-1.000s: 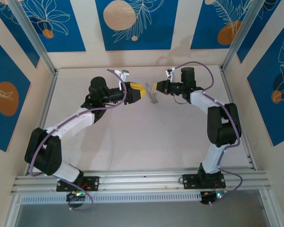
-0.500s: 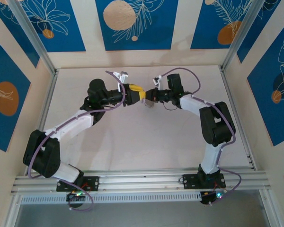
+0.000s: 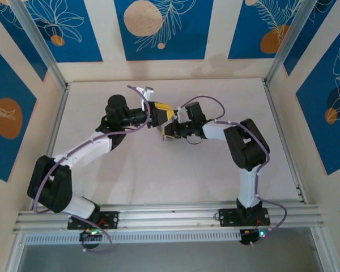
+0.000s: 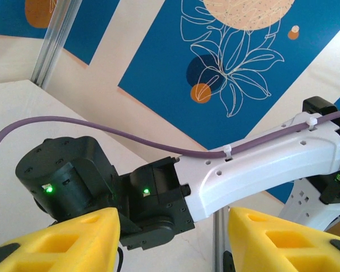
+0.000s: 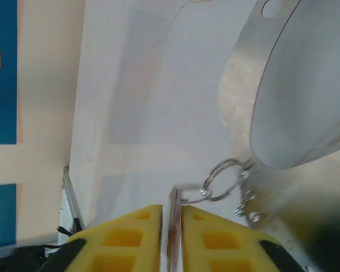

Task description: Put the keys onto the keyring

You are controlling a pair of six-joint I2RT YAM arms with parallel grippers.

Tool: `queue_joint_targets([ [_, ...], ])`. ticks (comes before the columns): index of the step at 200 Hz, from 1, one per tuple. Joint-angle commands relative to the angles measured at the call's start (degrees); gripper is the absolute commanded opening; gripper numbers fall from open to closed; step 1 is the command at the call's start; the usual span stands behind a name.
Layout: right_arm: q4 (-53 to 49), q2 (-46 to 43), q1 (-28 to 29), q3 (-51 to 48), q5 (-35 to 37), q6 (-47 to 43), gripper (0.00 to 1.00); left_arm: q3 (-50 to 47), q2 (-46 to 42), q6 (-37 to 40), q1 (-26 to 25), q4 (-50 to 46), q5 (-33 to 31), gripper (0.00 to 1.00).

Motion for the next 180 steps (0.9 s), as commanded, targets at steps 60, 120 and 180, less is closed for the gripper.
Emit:
queue_joint_targets([
  [60,1.89,-9.06,4.15,-5.72,-7.56,1.52,0.45,-1.04,-2.86,-2.25,0.32,2.07,-0.26,0.53],
  [120,-6.44,-26.25,-2.06,-9.78,-3.0,-2.51,0.73,-2.04,-9.77,4.99,0.41,-8.46,-6.03,0.74],
  [180,-19.23,-41.26,-11.08,-9.22,15.79,-9.51,0.96,-4.5,-20.68,18.44,1.18,-21.67,-30.11,1.0],
])
